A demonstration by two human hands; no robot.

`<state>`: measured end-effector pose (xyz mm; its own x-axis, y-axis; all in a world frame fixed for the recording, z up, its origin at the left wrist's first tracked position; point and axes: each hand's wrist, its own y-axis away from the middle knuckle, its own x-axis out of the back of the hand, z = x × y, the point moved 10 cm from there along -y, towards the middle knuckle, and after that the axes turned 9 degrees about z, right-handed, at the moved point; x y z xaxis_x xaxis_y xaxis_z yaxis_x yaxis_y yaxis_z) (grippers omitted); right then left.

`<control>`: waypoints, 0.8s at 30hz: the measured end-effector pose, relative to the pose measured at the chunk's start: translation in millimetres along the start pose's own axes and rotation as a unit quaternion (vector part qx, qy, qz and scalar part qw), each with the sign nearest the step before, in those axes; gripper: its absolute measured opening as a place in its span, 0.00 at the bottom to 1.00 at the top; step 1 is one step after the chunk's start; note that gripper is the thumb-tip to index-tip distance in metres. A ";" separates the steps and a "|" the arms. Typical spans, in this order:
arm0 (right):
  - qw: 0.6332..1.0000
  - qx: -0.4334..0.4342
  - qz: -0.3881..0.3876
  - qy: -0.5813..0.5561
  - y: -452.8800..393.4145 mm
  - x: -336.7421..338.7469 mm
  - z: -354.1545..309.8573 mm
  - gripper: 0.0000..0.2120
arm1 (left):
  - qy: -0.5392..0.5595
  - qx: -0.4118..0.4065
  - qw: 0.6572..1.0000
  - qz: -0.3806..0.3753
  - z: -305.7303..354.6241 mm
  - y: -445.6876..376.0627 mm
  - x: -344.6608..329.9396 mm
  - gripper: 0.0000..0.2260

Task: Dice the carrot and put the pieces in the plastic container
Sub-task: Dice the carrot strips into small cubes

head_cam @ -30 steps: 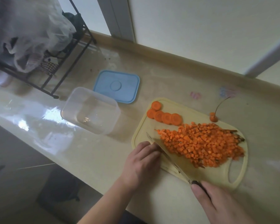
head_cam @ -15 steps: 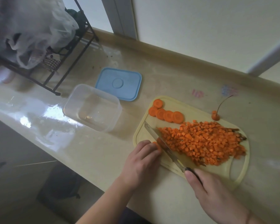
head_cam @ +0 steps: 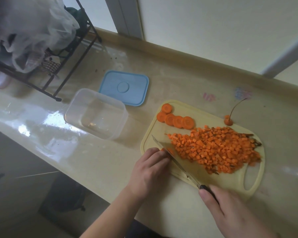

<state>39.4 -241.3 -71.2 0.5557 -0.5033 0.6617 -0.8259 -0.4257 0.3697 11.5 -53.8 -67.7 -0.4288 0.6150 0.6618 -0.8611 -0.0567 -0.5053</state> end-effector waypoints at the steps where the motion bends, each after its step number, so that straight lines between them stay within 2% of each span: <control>1: 1.000 0.001 0.002 0.007 0.1 -1.2 0.4 0.38 | 0.003 0.001 1.000 0.002 0.6 -0.4 0.8 0.07; 5: 1.000 0.021 0.003 0.022 -11.3 -8.8 -11.7 0.39 | 0.007 0.005 1.000 -0.001 -0.2 1.0 0.3 0.07; 9: 0.998 0.057 0.011 0.016 -28.7 -16.0 -25.7 0.35 | 0.006 0.012 1.000 -0.009 -3.7 2.2 -1.6 0.12; 12: 0.998 0.045 0.018 -0.030 -29.3 -14.2 -23.4 0.32 | 0.007 0.012 1.000 0.004 -0.5 1.6 3.7 0.06; 15: 0.997 0.041 0.015 -0.058 -22.8 -8.8 -21.8 0.29 | -0.004 0.012 1.000 0.016 3.1 -0.8 8.4 0.08; 18: 0.997 0.058 0.004 -0.056 -16.1 -9.0 -24.7 0.30 | -0.014 0.004 1.000 0.012 0.9 2.8 9.1 0.04; 21: 0.997 0.062 0.006 -0.042 -11.2 -8.6 -24.1 0.31 | -0.017 0.021 1.000 -0.009 -5.9 7.1 5.7 0.10; 24: 0.998 0.061 0.010 -0.024 -5.8 -8.0 -21.1 0.30 | -0.006 0.029 0.999 -0.012 -6.1 6.7 5.5 0.09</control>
<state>37.8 -218.9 -64.8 0.5461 -0.5473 0.6343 -0.8203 -0.5028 0.2725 5.0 -46.0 -70.8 -0.4107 0.6074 0.6800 -0.8854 -0.0879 -0.4564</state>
